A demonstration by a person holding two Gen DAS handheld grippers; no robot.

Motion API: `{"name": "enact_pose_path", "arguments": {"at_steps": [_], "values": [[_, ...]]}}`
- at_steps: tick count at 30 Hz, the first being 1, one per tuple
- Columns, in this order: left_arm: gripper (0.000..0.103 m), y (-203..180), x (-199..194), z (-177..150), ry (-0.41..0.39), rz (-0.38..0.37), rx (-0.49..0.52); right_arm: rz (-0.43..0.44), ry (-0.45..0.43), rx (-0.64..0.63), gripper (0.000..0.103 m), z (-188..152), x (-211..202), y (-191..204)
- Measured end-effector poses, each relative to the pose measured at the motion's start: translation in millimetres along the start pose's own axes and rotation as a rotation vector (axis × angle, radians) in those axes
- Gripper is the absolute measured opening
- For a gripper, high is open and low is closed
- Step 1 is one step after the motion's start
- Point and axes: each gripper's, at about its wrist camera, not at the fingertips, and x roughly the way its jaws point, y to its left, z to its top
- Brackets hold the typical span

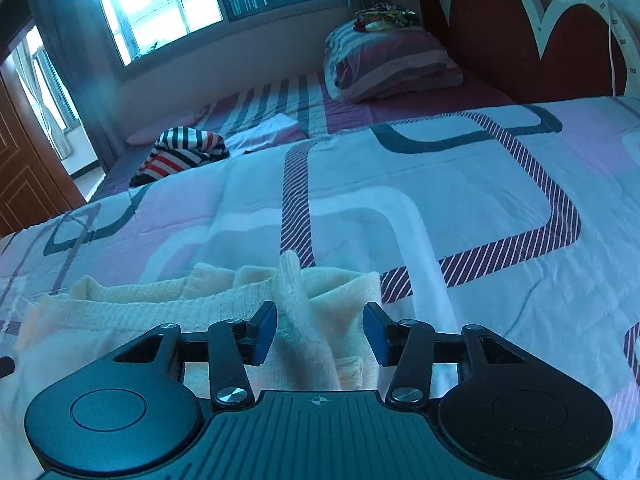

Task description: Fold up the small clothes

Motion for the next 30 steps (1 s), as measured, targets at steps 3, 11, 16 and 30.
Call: {"name": "enact_pose_path", "arguments": {"at_steps": [3,11,16,30], "values": [[0.061,-1,12,7,-0.001,0.001,-0.039,0.006,-0.004,-0.030,0.027,-1,2,3],[0.002,-3,27,12,-0.026,-0.029,-0.070,0.028,-0.035,-0.071,0.002,-1,2,11],[0.001,-7,19,14,-0.106,-0.001,-0.083,0.011,-0.112,-0.076,0.002,4,-5,12],[0.025,-13,35,9,-0.041,0.099,-0.080,-0.059,-0.043,-0.064,0.005,6,16,11]]}}
